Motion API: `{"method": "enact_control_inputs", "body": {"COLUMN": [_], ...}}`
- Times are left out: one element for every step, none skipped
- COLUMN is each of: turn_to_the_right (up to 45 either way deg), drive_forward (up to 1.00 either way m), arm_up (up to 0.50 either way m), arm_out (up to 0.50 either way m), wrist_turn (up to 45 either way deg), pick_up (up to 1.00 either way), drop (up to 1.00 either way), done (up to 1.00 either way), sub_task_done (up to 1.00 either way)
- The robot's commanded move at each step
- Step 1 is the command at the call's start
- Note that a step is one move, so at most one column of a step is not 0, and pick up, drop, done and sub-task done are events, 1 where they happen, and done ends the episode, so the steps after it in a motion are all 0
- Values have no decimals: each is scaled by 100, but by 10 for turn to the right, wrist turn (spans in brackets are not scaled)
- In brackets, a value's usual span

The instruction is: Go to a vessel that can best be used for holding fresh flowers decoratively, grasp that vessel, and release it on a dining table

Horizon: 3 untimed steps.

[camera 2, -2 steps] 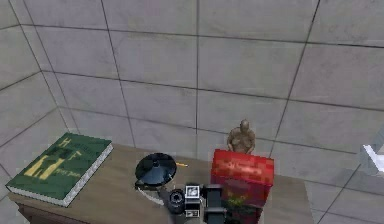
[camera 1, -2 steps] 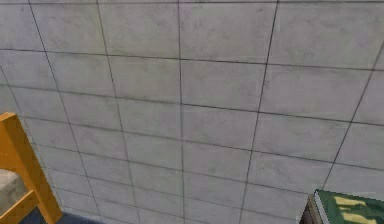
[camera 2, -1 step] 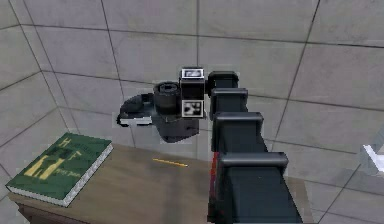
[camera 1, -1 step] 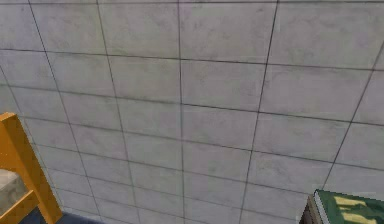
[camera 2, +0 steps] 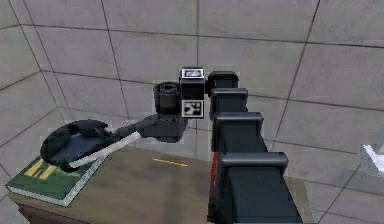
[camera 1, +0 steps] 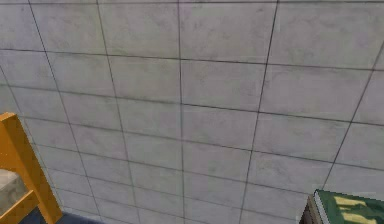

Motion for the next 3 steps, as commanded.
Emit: {"method": "enact_control_inputs", "body": {"turn_to_the_right": [0,0,0], "drive_forward": [0,0,0], "arm_up": [0,0,0], "arm_out": [0,0,-16], "wrist_turn": [-450,-90,0], "pick_up": [0,0,0], "drop": [0,0,0], "done": [0,0,0], "sub_task_done": [0,0,0]}}
